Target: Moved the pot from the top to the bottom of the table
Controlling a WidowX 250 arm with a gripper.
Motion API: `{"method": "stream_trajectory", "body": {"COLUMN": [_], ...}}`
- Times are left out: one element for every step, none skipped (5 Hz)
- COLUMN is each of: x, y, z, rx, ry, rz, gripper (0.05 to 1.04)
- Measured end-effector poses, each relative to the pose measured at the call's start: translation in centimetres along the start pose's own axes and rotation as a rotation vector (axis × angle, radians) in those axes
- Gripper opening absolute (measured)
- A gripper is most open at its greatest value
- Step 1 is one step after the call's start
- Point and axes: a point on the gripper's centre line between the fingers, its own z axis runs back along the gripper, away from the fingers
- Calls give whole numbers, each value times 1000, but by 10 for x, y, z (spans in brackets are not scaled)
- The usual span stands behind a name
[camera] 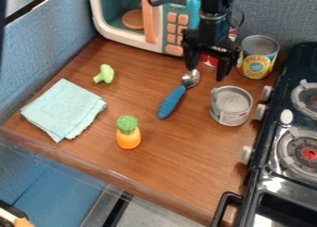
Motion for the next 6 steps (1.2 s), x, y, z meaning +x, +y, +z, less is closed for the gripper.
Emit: {"method": "stream_trajectory", "body": {"x": [14,24,28,26,24,6], "y": [-23,-35,-47,-58,-56,-53], "z": [-11,-25,-34,-45,-48,-61], "rx": [3,5,6,30,42,54], "ry": [13,13,17,42,50,104], "rz": [-18,7,10,-7,-5,-28], "gripper": [1000,1000,1000,999,999,999]}}
